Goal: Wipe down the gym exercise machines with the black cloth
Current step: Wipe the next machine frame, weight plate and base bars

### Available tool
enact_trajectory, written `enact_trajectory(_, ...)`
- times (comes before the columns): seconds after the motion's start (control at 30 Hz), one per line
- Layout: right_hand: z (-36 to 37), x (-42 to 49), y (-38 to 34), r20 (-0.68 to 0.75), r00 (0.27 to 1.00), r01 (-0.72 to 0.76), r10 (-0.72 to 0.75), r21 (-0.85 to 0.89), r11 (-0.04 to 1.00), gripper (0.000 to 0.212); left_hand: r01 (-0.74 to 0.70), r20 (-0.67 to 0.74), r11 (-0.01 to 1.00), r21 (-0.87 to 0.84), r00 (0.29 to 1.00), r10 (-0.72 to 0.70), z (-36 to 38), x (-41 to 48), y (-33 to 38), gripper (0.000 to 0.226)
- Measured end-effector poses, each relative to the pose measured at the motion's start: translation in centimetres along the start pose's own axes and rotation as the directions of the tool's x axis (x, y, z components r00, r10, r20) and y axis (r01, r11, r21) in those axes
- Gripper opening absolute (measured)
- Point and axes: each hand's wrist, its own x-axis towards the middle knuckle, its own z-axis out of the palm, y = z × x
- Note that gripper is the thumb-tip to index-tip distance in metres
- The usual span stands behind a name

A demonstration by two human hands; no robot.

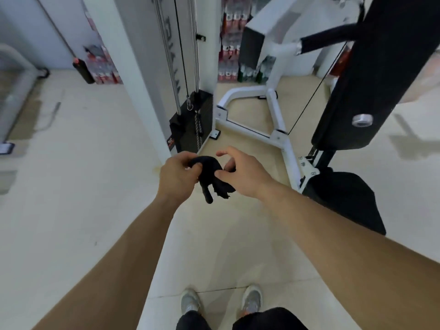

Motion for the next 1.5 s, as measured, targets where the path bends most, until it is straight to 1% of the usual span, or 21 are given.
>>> enact_trajectory(0.03,-2.1,-0.8,-0.8,-0.008,1.000,0.009,-0.009,-0.022,1.000,0.031,-0.035,0.009,0.999,0.027,0.999,0.035,0.1,-0.3,2.2,0.020)
enact_trajectory(0.13,-7.7,-3.2,-2.8,-0.050,0.998,0.024,-0.029,-0.103,0.994,0.007,-0.127,0.031,0.987,0.097,0.992,0.124,0.5,-0.8,8.7,0.030)
enact_trajectory(0.23,-12.3,-5.1,-4.9,-0.146,0.988,0.035,-0.057,-0.149,0.988,0.013,-0.197,0.053,0.972,0.131,0.980,0.192,0.9,-1.4,14.2,0.033)
enact_trajectory(0.33,-16.4,-6.2,-6.4,-0.261,0.960,0.046,-0.100,-0.202,0.978,0.010,-0.280,0.088,0.937,0.206,0.960,0.268,0.8,-1.6,19.0,0.033)
enact_trajectory(0.43,-20.0,-6.8,-7.8,-0.296,0.950,0.048,-0.097,-0.166,0.985,0.011,-0.375,0.116,0.888,0.264,0.927,0.357,0.4,-1.5,22.9,0.030)
enact_trajectory(0.5,-22.0,-7.0,-8.7,-0.294,0.953,0.035,-0.067,-0.113,0.993,0.013,-0.415,0.141,0.860,0.297,0.910,0.391,0.2,-1.1,24.7,0.029)
enact_trajectory(0.6,-24.1,-6.7,-9.7,-0.286,0.956,0.038,-0.061,-0.083,0.996,0.014,-0.427,0.144,0.854,0.296,0.904,0.402,-0.1,-0.2,26.4,0.025)
enact_trajectory(0.7,-25.4,-5.6,-10.4,-0.239,0.970,0.035,-0.041,-0.029,0.999,0.015,-0.430,0.142,0.863,0.267,0.903,0.406,-0.6,1.6,27.9,0.021)
enact_trajectory(0.77,-25.8,-4.6,-11.1,-0.220,0.975,0.019,-0.020,-0.007,1.000,0.021,-0.463,0.184,0.856,0.231,0.884,0.429,-1.2,3.2,29.2,0.023)
enact_trajectory(0.83,-26.1,-3.4,-11.9,-0.257,0.966,0.002,0.020,0.083,0.997,0.022,-0.524,0.260,0.831,0.189,0.842,0.472,-1.9,5.1,30.7,0.026)
enact_trajectory(0.9,-26.5,-1.9,-13.2,-0.297,0.954,0.021,0.038,0.191,0.981,0.012,-0.584,0.362,0.793,0.174,0.786,0.500,-2.7,6.9,32.0,0.029)
enact_trajectory(0.97,-26.8,-0.2,-14.4,-0.300,0.953,0.043,0.034,0.244,0.969,0.036,-0.646,0.448,0.744,0.172,0.723,0.525,-3.5,8.6,33.0,0.029)
enact_trajectory(1.0,-26.8,0.6,-14.9,-0.288,0.957,0.037,0.036,0.243,0.969,0.043,-0.666,0.473,0.730,0.154,0.699,0.537,-3.8,9.6,33.4,0.029)
enact_trajectory(1.07,-26.6,2.1,-15.9,-0.249,0.967,-0.003,0.052,0.193,0.981,0.042,-0.681,0.505,0.724,0.112,0.666,0.549,-4.6,11.5,34.0,0.029)
enact_trajectory(1.13,-26.4,3.6,-16.1,-0.250,0.967,-0.031,0.056,0.106,0.994,0.032,-0.690,0.537,0.719,0.078,0.637,0.553,-5.1,13.1,34.4,0.029)
enact_trajectory(1.17,-26.3,4.0,-16.2,-0.269,0.962,-0.032,0.051,0.075,0.997,0.023,-0.692,0.546,0.719,0.067,0.629,0.554,-5.2,13.9,34.5,0.028)
enact_trajectory(1.2,-26.4,4.5,-16.1,-0.300,0.952,-0.040,0.057,0.061,0.997,0.015,-0.695,0.547,0.716,0.074,0.628,0.553,-5.3,14.7,34.5,0.026)
enact_trajectory(1.27,-26.8,5.5,-15.5,-0.359,0.929,-0.081,0.094,0.050,0.995,0.007,-0.706,0.545,0.696,0.130,0.638,0.544,-4.9,16.5,34.5,0.022)
enact_trajectory(1.33,-27.7,6.5,-14.5,-0.369,0.921,-0.129,0.127,0.019,0.991,0.014,-0.721,0.564,0.662,0.204,0.639,0.523,-4.2,18.5,34.4,0.015)
enact_trajectory(1.4,-28.8,7.6,-13.6,-0.353,0.921,-0.172,0.163,0.007,0.985,0.020,-0.740,0.581,0.605,0.294,0.641,0.502,-3.2,20.7,34.3,0.009)
enact_trajectory(1.5,-30.8,9.8,-11.5,-0.316,0.928,-0.207,0.196,0.000,0.978,0.027,-0.733,0.590,0.536,0.420,0.669,0.452,-1.7,23.9,34.2,0.016)
